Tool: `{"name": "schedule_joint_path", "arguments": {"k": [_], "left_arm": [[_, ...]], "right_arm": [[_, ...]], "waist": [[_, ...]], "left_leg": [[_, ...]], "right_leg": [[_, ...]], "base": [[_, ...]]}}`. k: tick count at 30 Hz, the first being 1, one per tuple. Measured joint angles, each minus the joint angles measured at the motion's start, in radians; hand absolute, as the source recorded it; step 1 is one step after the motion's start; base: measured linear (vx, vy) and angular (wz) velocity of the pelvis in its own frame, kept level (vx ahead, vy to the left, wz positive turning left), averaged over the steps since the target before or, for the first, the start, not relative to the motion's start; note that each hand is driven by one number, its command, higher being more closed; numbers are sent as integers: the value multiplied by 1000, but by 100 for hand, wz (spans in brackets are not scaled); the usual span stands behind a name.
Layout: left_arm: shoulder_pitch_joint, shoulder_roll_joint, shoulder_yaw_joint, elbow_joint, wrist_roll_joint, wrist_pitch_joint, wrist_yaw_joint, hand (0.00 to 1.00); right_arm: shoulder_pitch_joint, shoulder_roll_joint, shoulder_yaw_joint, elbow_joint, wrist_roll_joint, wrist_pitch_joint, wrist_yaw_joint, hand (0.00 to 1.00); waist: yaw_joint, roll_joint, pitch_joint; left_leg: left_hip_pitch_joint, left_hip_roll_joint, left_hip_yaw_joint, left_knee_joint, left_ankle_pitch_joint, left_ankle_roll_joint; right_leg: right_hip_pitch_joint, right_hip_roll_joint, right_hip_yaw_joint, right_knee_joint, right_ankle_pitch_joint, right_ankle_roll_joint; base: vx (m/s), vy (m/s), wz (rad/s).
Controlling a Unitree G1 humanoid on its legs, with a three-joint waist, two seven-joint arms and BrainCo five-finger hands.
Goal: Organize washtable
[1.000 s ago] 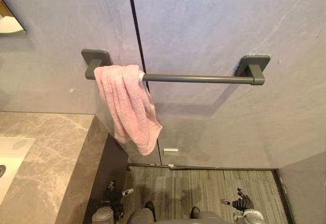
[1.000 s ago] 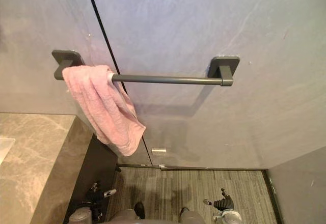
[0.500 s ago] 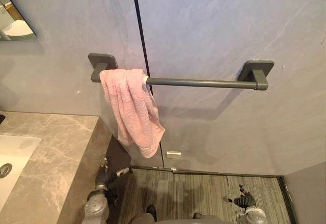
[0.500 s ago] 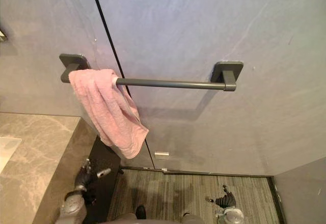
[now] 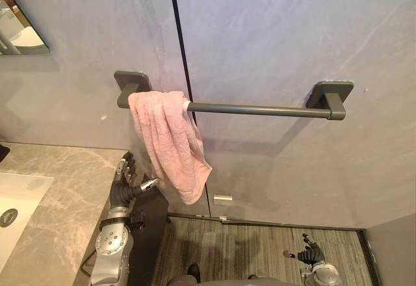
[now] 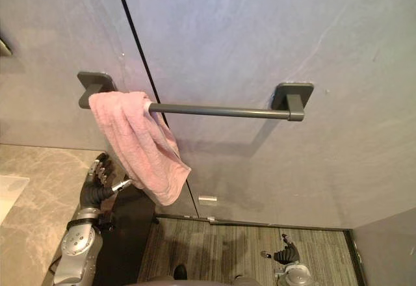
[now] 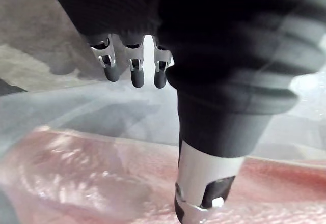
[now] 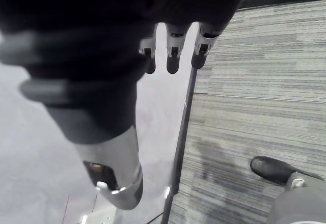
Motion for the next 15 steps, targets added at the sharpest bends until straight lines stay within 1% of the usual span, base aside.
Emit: {"name": "schedule_joint_path", "arguments": {"k": [5, 10, 15], "left_arm": [[-33, 3, -1, -1, -7, -3, 1, 0], [-33, 30, -12, -1, -5, -3, 5, 0], [-32, 30, -16, -1, -2, -3, 12, 0]], "right_arm": [[3, 0, 3, 0, 0, 2, 3, 0], [4, -1, 8, 0, 1, 3, 4, 0], [3, -1, 10, 0, 1, 3, 4, 0]], "waist": [[-2, -2, -12], [-2, -2, -17], [0, -7, -20]], "left_leg": [[6, 0, 4, -10, 1, 1], [11, 0, 11, -15, 1, 1], [17, 0, 19, -19, 1, 1]], "right_leg": [[2, 1, 4, -4, 0, 0], [1, 2, 13, -5, 0, -1], [0, 2, 25, -6, 2, 0]], "base": [[-2, -2, -1], [-10, -6, -4], [-23, -6, -5]]}}
